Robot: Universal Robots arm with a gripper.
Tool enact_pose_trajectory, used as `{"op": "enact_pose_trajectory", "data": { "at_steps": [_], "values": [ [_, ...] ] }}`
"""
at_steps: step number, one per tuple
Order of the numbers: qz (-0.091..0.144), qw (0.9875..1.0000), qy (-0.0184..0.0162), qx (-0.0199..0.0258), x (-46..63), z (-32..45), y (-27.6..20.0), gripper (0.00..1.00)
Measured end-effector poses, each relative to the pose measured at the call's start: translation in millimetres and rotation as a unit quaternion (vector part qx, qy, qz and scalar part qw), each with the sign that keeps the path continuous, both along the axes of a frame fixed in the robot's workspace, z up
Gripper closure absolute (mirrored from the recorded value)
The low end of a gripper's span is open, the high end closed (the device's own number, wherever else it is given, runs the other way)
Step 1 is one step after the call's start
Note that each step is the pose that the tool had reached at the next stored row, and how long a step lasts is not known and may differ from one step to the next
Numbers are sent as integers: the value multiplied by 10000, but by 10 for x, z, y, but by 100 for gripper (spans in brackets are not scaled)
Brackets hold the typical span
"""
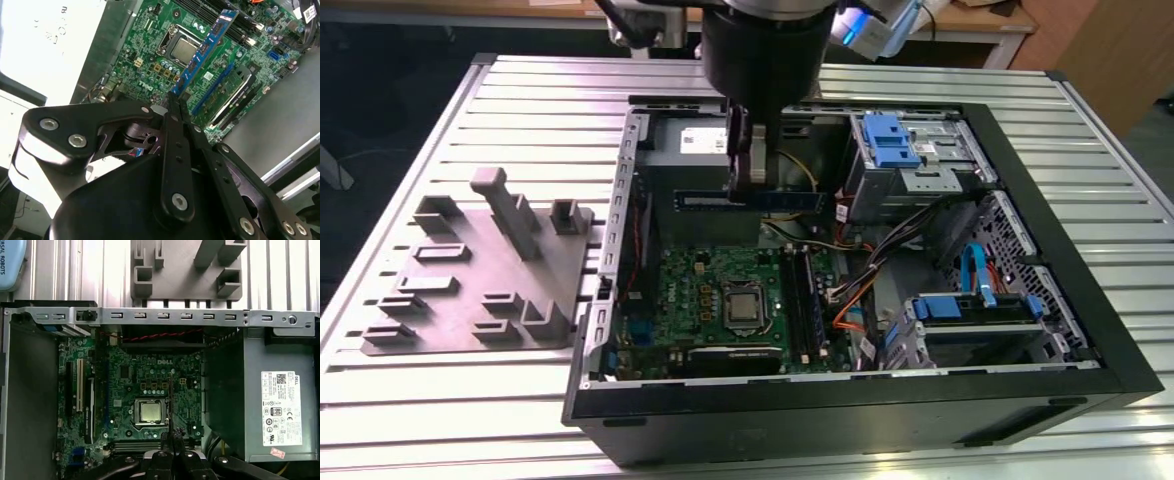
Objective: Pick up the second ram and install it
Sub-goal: 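Pick up the second ram and move it above second insertion slot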
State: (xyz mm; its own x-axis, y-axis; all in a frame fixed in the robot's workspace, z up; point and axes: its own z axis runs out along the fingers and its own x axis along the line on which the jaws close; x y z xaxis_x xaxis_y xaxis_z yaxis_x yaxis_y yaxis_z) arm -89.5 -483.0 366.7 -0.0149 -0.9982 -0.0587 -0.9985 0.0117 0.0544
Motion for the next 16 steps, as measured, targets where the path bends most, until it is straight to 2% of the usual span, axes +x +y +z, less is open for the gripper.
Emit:
{"op": "enact_pose_trajectory", "data": {
  "at_steps": [16],
  "values": [
    [94, 10000, 1, 1, 3, -291, -12, 88]
  ]
}}
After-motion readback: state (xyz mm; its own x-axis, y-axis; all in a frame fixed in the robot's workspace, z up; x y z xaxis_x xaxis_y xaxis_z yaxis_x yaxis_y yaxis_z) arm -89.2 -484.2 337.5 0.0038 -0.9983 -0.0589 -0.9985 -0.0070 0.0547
